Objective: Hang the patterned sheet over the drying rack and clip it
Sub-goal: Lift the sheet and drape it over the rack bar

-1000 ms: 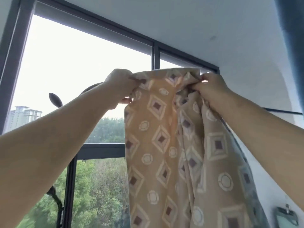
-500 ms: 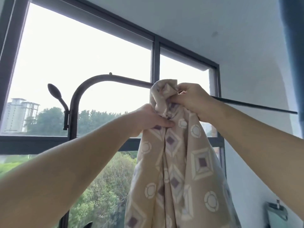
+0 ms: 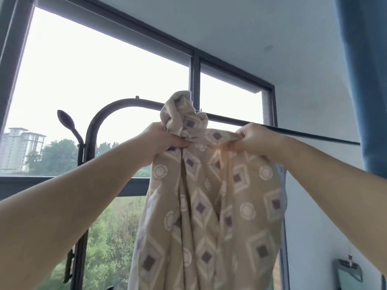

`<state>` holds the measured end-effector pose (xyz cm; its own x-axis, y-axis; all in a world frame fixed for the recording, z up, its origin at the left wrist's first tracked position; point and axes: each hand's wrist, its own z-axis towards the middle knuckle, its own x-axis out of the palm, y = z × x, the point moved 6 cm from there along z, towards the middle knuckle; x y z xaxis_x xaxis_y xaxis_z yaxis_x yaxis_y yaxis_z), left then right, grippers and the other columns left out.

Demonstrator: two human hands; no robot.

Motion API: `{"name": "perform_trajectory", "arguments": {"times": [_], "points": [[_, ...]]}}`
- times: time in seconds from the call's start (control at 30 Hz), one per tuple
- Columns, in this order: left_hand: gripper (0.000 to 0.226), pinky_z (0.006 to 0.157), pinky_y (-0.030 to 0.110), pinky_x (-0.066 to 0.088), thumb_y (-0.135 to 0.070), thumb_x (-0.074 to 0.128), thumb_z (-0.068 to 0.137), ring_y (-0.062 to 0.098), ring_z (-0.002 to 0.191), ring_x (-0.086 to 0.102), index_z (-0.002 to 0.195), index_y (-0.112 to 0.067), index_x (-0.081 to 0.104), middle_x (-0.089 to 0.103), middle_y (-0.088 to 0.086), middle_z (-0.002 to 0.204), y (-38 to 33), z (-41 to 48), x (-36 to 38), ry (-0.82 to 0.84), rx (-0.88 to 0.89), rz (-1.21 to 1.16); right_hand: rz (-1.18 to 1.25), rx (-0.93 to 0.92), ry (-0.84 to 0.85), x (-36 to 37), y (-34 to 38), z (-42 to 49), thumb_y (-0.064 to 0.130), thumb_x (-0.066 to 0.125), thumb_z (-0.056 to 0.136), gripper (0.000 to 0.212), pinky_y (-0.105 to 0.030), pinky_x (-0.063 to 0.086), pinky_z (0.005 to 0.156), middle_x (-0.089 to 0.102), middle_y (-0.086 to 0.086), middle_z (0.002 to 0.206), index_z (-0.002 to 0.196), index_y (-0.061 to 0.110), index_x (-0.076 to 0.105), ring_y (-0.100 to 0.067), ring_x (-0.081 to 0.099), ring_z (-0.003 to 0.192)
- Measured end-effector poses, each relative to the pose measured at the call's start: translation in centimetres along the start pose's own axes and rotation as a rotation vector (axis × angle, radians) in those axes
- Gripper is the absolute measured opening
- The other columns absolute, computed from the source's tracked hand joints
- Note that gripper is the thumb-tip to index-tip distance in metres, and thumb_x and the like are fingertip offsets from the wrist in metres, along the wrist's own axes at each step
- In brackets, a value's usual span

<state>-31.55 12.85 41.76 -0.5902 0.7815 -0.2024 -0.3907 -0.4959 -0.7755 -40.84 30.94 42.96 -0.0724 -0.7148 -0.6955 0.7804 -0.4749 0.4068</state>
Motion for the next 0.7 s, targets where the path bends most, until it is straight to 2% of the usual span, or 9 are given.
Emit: {"name": "perform_trajectory", "arguments": {"times": [0.07, 0.1, 0.13, 0.23, 0.3, 0.37, 0.5, 0.6, 0.7], "points": [[0.018, 0.075, 0.034, 0.055, 0.000, 0.074, 0.074, 0.024, 0.075, 0.065, 0.089, -0.006, 0.066, 0.069, 0.010, 0.083, 0.0, -0.2, 0.2, 0.026, -0.018, 0.003, 0.080, -0.152, -0.375, -2.1, 1.5, 0.3, 0.028, 0.069, 0.082, 0.029, -0.025, 0.037, 0.053, 0.054, 0.001, 0.061, 0.063, 0.011, 0.056, -0.015, 0.051, 0.060], [0.017, 0.073, 0.033, 0.055, 0.000, 0.073, 0.074, 0.023, 0.073, 0.065, 0.088, -0.006, 0.066, 0.069, 0.009, 0.081, -0.1, -0.4, 0.6, 0.045, -0.022, -0.014, 0.103, -0.199, -0.467, -2.0, 2.2, 0.2, 0.026, 0.065, 0.085, 0.031, -0.025, 0.034, 0.051, 0.050, 0.002, 0.059, 0.059, 0.014, 0.051, -0.013, 0.047, 0.058], [0.016, 0.070, 0.031, 0.056, 0.000, 0.072, 0.075, 0.022, 0.071, 0.065, 0.088, -0.007, 0.066, 0.069, 0.008, 0.080, -0.1, -0.6, 0.9, 0.064, -0.025, -0.041, 0.167, -0.207, -0.490, -1.4, 2.6, 0.3, 0.022, 0.061, 0.086, 0.031, -0.025, 0.033, 0.051, 0.050, 0.003, 0.059, 0.058, 0.016, 0.049, -0.012, 0.046, 0.057], [0.016, 0.067, 0.029, 0.058, -0.004, 0.070, 0.079, 0.021, 0.073, 0.068, 0.094, -0.008, 0.067, 0.071, 0.009, 0.086, 0.2, -1.3, 1.8, 0.137, -0.046, -0.100, 0.521, -0.111, -0.358, 1.0, 2.2, 1.2, 0.014, 0.057, 0.087, 0.024, -0.027, 0.040, 0.060, 0.054, -0.002, 0.063, 0.063, 0.014, 0.054, -0.019, 0.052, 0.066], [0.019, 0.072, 0.034, 0.058, -0.010, 0.069, 0.081, 0.025, 0.083, 0.070, 0.100, -0.007, 0.067, 0.072, 0.012, 0.094, 0.7, -1.9, 2.6, 0.236, -0.085, -0.109, 0.594, -0.084, -0.283, 2.0, 2.2, 1.5, 0.011, 0.058, 0.086, 0.020, -0.032, 0.041, 0.064, 0.056, -0.005, 0.065, 0.066, 0.012, 0.057, -0.022, 0.053, 0.071], [0.017, 0.073, 0.035, 0.059, -0.012, 0.069, 0.082, 0.025, 0.084, 0.071, 0.098, -0.006, 0.067, 0.073, 0.012, 0.093, 1.1, -2.5, 3.2, 0.305, -0.104, -0.069, 0.576, -0.125, -0.262, 2.5, 2.9, 1.6, 0.008, 0.058, 0.084, 0.013, -0.035, 0.044, 0.067, 0.057, -0.007, 0.066, 0.071, 0.009, 0.060, -0.022, 0.054, 0.071], [0.007, 0.070, 0.035, 0.059, -0.001, 0.070, 0.078, 0.025, 0.071, 0.070, 0.083, -0.005, 0.067, 0.073, 0.012, 0.080, 1.2, -2.4, 2.6, 0.182, -0.084, -0.068, 0.651, -0.167, -0.178, 3.1, 3.9, 1.2, 0.012, 0.064, 0.083, 0.007, -0.035, 0.050, 0.074, 0.061, -0.009, 0.074, 0.078, 0.010, 0.060, -0.022, 0.058, 0.075], [0.012, 0.062, 0.035, 0.059, 0.003, 0.068, 0.077, 0.025, 0.063, 0.069, 0.086, -0.003, 0.065, 0.071, 0.014, 0.076, 1.4, -2.1, 0.8, 0.076, -0.097, -0.153, 0.762, -0.135, -0.030, 3.3, 2.7, 0.8, 0.033, 0.067, 0.083, 0.019, -0.035, 0.049, 0.082, 0.065, -0.003, 0.090, 0.090, 0.016, 0.061, -0.019, 0.061, 0.088], [0.009, 0.052, 0.031, 0.057, -0.001, 0.062, 0.081, 0.023, 0.054, 0.068, 0.090, -0.002, 0.064, 0.070, 0.013, 0.068, 1.4, -2.4, -0.2, 0.084, -0.162, -0.244, 0.810, -0.076, 0.104, 4.3, 0.2, 0.2, 0.043, 0.057, 0.086, 0.024, -0.030, 0.044, 0.086, 0.064, 0.004, 0.106, 0.100, 0.024, 0.060, -0.012, 0.058, 0.100]]}}
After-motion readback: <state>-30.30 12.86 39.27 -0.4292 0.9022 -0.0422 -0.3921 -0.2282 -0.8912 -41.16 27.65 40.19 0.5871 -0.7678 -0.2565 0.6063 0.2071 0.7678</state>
